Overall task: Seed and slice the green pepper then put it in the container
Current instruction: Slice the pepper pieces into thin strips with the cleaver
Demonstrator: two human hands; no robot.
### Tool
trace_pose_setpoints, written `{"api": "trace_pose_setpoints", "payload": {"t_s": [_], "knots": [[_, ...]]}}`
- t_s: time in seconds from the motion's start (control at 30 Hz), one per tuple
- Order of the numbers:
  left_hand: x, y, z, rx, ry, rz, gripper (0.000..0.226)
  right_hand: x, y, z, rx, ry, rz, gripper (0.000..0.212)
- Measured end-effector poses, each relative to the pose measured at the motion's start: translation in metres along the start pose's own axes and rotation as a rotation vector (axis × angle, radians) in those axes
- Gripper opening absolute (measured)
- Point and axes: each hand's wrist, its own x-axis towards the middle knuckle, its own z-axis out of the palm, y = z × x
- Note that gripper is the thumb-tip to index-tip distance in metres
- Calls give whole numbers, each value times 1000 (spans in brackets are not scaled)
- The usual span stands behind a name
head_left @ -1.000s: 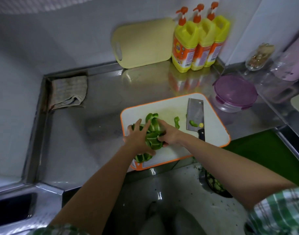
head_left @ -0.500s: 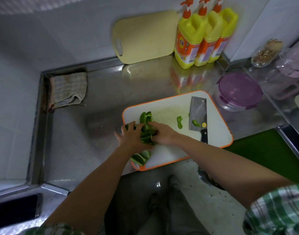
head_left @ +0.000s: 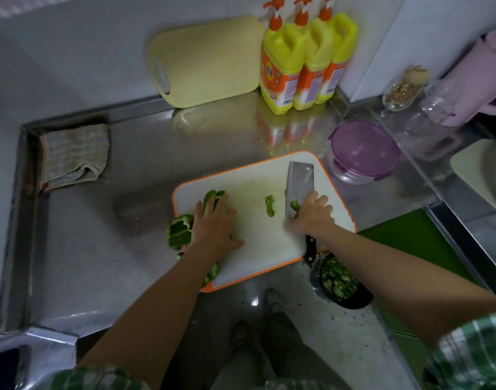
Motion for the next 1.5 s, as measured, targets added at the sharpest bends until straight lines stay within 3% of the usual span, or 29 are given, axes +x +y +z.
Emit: {"api": "trace_pose_setpoints", "payload": {"t_s": [0.07, 0.17, 0.33, 0.43, 0.5, 0.63, 0.73, 0.9, 1.03, 1.23, 1.4, 1.5], "knots": [[-2, 1, 1, 26, -28, 0, 79, 0, 8, 2, 51, -92, 34, 72], [-5, 3, 3, 118, -30, 20, 67, 1, 17, 5, 198, -139, 21, 66], [-8, 8, 5, 78, 2, 1, 57, 7, 33, -4, 323, -84, 2, 53], [-5, 13, 2, 36, 10, -21, 56, 12, 36, -12, 387, 8, -73, 26], [-3, 17, 0, 19, 48, -28, 52, 12, 38, -15, 438, 32, -121, 20], [9, 26, -7, -19, 158, -14, 37, 5, 46, -19, 460, 20, -150, 23], [25, 42, -9, -113, 149, 37, 39, 8, 54, -16, 480, 44, -117, 21], [54, 80, -2, -382, -16, -43, 60, 21, 67, -13, 569, 72, -97, 14], [68, 104, 1, -485, -62, -115, 50, 25, 79, -17, 582, 30, -141, 17], [84, 143, -8, -692, -112, 1, 50, 31, 93, -26, 601, 26, -220, 19], [81, 121, -9, -714, 14, -143, 51, 30, 86, -32, 590, -19, -298, 7], [72, 100, -9, -652, 60, -195, 43, 25, 72, -24, 534, -18, -307, 17]]}}
